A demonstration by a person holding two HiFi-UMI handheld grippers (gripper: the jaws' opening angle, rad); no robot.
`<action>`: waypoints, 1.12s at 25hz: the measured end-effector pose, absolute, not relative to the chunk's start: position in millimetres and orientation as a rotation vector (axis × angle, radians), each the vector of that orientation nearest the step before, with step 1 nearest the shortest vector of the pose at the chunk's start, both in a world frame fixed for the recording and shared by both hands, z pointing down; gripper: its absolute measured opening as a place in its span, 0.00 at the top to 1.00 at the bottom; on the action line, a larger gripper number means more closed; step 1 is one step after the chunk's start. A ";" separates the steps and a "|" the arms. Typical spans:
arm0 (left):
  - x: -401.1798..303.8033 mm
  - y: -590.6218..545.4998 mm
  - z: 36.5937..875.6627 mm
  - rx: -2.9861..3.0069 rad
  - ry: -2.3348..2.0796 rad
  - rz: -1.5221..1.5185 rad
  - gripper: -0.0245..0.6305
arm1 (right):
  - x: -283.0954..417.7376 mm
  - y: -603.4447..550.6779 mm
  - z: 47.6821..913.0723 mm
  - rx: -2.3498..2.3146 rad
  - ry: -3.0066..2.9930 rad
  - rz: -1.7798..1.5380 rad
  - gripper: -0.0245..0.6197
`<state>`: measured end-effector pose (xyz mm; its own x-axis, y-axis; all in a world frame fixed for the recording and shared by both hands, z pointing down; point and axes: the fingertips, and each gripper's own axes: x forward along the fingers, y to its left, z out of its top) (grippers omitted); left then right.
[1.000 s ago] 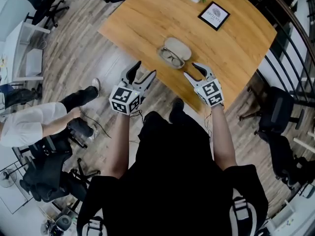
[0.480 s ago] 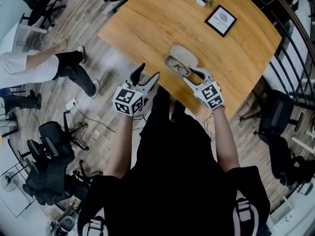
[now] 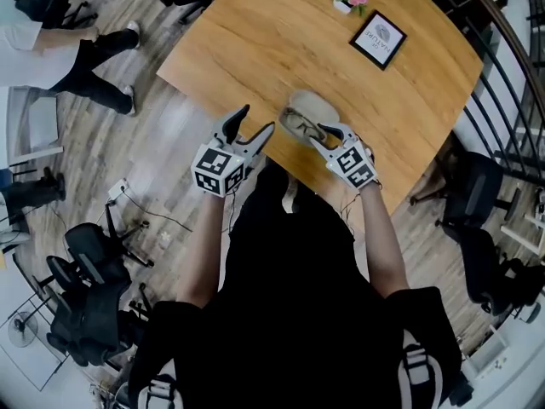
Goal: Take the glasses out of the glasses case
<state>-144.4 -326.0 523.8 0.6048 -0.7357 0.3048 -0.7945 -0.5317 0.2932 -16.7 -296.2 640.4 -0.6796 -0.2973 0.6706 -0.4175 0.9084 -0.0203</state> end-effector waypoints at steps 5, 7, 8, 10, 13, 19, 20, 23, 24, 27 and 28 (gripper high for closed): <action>-143.3 -334.8 539.9 2.404 -1.200 0.224 0.52 | -14.8 -301.0 659.7 0.509 -2.328 0.283 0.74; -144.7 -338.1 546.6 2.390 -1.193 0.232 0.52 | -14.9 -304.7 668.8 0.514 -2.316 0.304 0.74; -145.6 -340.1 549.8 2.384 -1.190 0.237 0.52 | -15.0 -306.8 674.0 0.513 -2.309 0.310 0.74; -147.5 -343.3 555.6 2.375 -1.185 0.245 0.52 | -15.2 -309.8 685.0 0.506 -2.292 0.326 0.76; -150.6 -343.4 564.4 2.356 -1.175 0.262 0.52 | -16.1 -309.5 699.6 0.490 -2.270 0.352 0.80; -156.2 -347.5 580.6 2.327 -1.161 0.294 0.52 | -17.4 -312.8 723.9 0.454 -2.228 0.374 0.79; -155.7 -347.7 583.3 2.323 -1.153 0.299 0.52 | -18.0 -313.7 727.3 0.449 -2.221 0.381 0.79; -150.8 -347.5 588.5 2.322 -1.120 0.315 0.52 | -19.8 -316.3 735.0 0.445 -2.206 0.425 0.81; -148.4 -347.2 589.5 2.324 -1.106 0.322 0.52 | -20.9 -316.9 736.7 0.444 -2.204 0.439 0.83; -142.7 -345.5 593.6 2.329 -1.069 0.343 0.52 | -23.4 -316.9 740.4 0.434 -2.186 0.458 0.86; -142.1 -345.7 595.4 2.328 -1.060 0.347 0.52 | -23.4 -316.4 742.2 0.429 -2.175 0.465 0.86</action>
